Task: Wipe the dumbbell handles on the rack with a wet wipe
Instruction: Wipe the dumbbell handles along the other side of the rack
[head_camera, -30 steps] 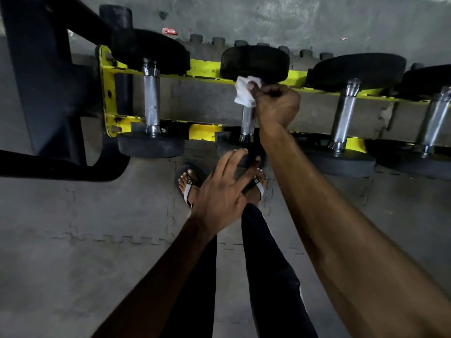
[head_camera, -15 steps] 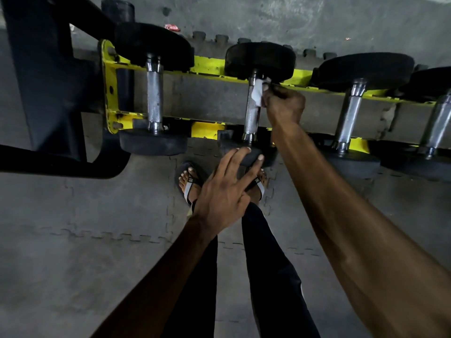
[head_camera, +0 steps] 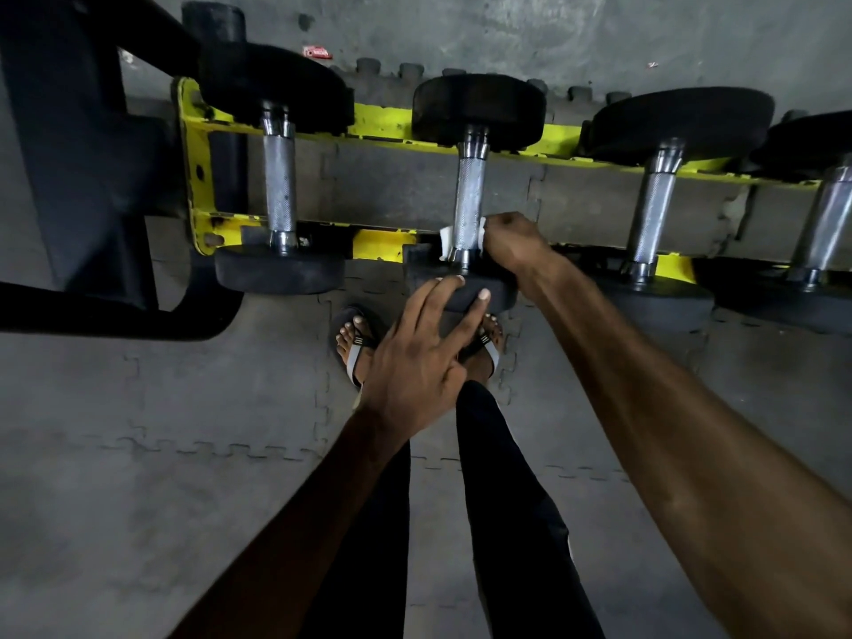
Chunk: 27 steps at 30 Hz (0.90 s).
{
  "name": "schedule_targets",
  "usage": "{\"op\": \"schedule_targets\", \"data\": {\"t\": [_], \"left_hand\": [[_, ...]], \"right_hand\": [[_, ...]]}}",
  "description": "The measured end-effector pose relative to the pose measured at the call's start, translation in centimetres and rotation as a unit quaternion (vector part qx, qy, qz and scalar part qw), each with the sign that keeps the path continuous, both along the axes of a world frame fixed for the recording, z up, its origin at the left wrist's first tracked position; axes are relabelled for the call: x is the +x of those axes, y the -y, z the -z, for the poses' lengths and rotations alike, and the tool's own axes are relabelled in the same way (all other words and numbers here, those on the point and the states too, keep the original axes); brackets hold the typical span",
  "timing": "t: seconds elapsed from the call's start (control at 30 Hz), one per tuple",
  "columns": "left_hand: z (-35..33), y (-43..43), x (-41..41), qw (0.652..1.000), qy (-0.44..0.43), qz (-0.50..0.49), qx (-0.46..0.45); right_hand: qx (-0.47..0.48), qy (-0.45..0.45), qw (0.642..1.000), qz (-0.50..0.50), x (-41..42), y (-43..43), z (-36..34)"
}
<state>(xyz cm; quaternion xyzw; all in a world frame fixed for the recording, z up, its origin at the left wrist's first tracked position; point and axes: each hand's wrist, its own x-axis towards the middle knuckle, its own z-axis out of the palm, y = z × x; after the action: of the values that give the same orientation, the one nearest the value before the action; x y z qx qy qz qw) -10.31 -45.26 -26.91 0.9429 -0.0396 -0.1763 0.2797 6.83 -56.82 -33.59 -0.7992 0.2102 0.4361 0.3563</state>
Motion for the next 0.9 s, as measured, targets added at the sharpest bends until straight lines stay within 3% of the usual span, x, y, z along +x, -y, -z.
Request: {"op": "schedule_targets", "data": {"t": [0.07, 0.17, 0.3, 0.33, 0.47, 0.53, 0.6, 0.67, 0.73, 0.83, 0.9], "left_hand": [[0.0, 0.0, 0.0, 1.000, 0.004, -0.002, 0.000], [0.0, 0.0, 0.0, 1.000, 0.004, -0.001, -0.005], [0.0, 0.3, 0.0, 1.000, 0.003, -0.003, -0.003], [-0.1, 0.4, -0.1, 1.000, 0.000, -0.005, -0.004], [0.0, 0.2, -0.1, 1.000, -0.013, -0.008, -0.008], [0.0, 0.1, -0.1, 1.000, -0.017, -0.004, -0.010], [0.0, 0.1, -0.1, 1.000, -0.015, 0.000, -0.006], [-0.1, 0.2, 0.0, 1.000, -0.006, 0.000, -0.003], [-0.2, 0.2, 0.0, 1.000, 0.002, -0.002, -0.005], [-0.4, 0.3, 0.0, 1.000, 0.013, -0.009, -0.008], [-0.5, 0.2, 0.2, 1.000, 0.013, -0.008, -0.010]], "right_hand": [[-0.010, -0.042, 0.999, -0.022, 1.2, -0.1, -0.1], [0.060, -0.067, 0.995, 0.052, 2.3, 0.1, -0.6], [0.171, -0.069, 0.937, 0.296, 4.9, -1.4, -0.3], [0.184, -0.059, 0.924, 0.330, 5.4, -1.8, -0.4], [0.129, 0.036, 0.928, 0.347, 4.0, -1.7, -1.7], [0.104, 0.122, 0.927, 0.340, 2.8, -1.5, -1.9], [0.069, 0.267, 0.920, 0.280, 1.8, -1.6, -2.3], [0.006, 0.426, 0.897, 0.118, 0.9, -2.0, -2.7], [-0.051, 0.521, 0.849, -0.074, 0.3, -2.4, -3.2], [-0.149, 0.529, 0.771, -0.321, 0.3, -2.9, -2.8], [-0.191, 0.514, 0.736, -0.398, 1.0, -3.1, -2.6]]}}
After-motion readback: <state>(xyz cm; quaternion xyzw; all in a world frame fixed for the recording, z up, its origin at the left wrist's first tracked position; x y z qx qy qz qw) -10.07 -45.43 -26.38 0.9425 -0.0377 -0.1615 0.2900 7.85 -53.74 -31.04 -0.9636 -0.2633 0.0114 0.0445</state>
